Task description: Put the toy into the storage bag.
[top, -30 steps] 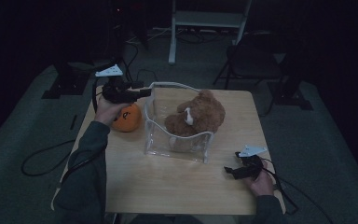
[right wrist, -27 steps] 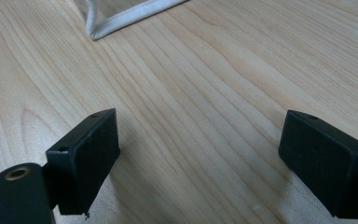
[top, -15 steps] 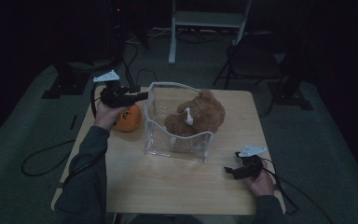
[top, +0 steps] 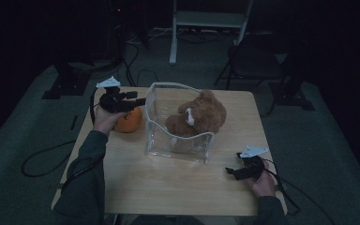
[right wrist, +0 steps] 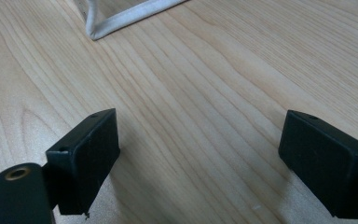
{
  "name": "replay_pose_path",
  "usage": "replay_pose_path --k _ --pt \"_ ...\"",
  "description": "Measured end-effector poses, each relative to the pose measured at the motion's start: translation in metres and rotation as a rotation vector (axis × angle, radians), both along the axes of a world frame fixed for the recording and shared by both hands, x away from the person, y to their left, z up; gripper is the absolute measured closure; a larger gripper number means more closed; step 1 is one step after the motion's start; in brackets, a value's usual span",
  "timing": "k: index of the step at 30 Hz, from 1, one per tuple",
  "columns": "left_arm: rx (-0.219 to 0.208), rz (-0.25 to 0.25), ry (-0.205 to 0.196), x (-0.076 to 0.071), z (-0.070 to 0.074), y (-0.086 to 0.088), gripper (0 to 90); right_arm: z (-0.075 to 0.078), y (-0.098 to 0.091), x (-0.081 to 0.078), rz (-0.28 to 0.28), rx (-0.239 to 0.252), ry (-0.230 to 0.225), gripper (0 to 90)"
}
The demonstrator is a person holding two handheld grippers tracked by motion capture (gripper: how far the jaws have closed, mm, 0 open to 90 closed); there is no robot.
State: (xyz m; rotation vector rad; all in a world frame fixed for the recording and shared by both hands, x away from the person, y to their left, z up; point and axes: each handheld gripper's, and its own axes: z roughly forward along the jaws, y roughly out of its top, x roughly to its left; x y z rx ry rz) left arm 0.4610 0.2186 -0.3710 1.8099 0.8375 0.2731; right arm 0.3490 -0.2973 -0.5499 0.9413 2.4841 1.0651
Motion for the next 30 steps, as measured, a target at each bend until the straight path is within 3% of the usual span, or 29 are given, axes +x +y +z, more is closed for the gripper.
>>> replay_pose_path --k 30 --pt "0.006 0.050 0.055 0.000 -0.032 0.009 39.1 0.000 0.000 0.000 0.000 -0.001 -0.001 11.5"
